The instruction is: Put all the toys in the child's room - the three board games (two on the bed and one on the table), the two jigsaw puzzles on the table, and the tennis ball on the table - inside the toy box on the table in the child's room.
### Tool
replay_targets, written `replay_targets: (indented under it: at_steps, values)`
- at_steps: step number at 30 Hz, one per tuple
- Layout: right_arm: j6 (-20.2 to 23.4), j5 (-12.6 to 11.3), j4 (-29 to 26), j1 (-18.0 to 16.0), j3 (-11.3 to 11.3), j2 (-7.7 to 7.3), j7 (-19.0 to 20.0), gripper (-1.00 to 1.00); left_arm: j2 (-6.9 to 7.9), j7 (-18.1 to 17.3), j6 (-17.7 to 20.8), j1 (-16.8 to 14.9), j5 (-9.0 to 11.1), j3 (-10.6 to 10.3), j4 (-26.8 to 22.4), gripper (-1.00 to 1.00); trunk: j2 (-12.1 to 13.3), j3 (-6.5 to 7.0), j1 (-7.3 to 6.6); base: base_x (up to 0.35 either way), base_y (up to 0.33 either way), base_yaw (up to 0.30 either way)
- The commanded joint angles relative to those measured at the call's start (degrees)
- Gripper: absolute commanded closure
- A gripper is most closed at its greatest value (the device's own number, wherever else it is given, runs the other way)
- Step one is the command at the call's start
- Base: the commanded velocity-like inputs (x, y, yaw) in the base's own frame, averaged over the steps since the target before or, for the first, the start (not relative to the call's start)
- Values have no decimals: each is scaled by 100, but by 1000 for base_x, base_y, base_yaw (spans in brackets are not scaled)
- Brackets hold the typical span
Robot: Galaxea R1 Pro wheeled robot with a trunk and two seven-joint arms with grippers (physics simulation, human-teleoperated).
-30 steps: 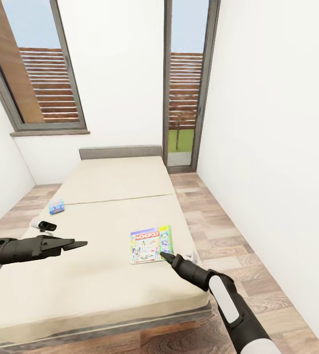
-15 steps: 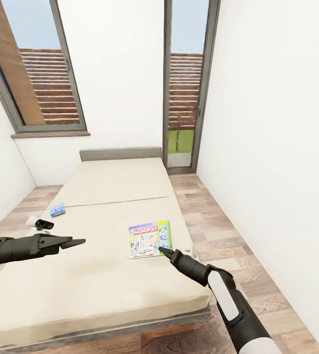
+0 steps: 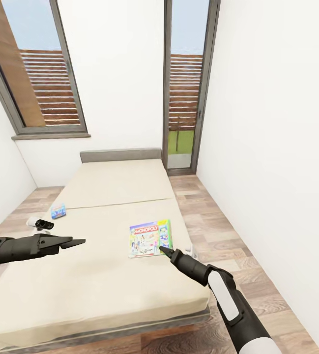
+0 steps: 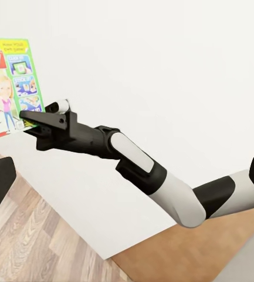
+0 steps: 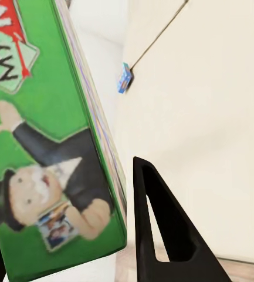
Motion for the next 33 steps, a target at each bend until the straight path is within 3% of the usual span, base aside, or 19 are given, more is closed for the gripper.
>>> replay_targets:
  at_steps: [1,9,33]
  values:
    - [-11,-13,-1,-3,-5,3,-1,100,2,-19,61,-3,2,-3,-1,-100,38,13,-23,0,0,0]
    - [-92,-13,-1,-3,2,5,-29,100,2,-19,61,-3,1,-3,-1,-100,359,176,-198,0,0,76]
    - [-102,-13,34,-3,-5,5,-32,100,-6,-19,61,-3,-5,-3,-1,-100,1322,744,-726,0,0,236]
